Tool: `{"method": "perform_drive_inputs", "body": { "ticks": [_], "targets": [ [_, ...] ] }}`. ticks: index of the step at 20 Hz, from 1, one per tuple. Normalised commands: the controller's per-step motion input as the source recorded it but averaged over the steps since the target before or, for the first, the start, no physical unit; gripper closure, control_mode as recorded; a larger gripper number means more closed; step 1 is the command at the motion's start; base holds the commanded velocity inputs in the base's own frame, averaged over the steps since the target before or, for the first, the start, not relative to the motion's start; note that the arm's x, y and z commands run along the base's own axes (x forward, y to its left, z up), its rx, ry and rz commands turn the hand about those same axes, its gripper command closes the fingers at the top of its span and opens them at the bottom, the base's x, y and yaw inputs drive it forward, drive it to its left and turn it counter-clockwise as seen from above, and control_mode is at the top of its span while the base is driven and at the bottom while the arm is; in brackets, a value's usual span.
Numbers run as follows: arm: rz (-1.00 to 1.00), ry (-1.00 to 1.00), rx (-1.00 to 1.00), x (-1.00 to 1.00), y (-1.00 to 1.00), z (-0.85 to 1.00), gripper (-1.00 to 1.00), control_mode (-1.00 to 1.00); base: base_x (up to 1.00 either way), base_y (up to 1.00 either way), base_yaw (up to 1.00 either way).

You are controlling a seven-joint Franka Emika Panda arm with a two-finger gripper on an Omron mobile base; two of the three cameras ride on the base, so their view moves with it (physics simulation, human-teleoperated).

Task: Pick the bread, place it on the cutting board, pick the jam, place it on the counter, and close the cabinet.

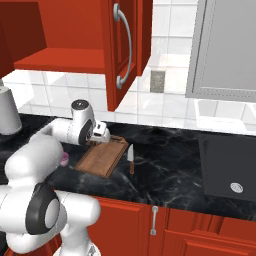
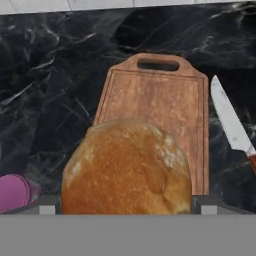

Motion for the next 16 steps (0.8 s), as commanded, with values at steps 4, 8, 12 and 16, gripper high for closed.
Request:
{"method": "perform_drive_inputs", "body": {
  "ticks": [4, 8, 12, 16],
  "targets": [
    [-0.01, 0.0, 0.0, 0.32, 0.0, -0.39, 1.0, -1.0, 0.0, 0.0, 0.0],
    [0.0, 0.0, 0.0, 0.24, 0.0, -0.38, 1.0, -1.0, 0.0, 0.0, 0.0],
    [0.0, 0.0, 0.0, 0.27, 0.0, -0.37, 1.0, -1.0, 0.0, 0.0, 0.0],
    [0.0, 0.0, 0.0, 0.18, 0.0, -0.34, 1.0, -1.0, 0.0, 0.0, 0.0]
  ]
}}
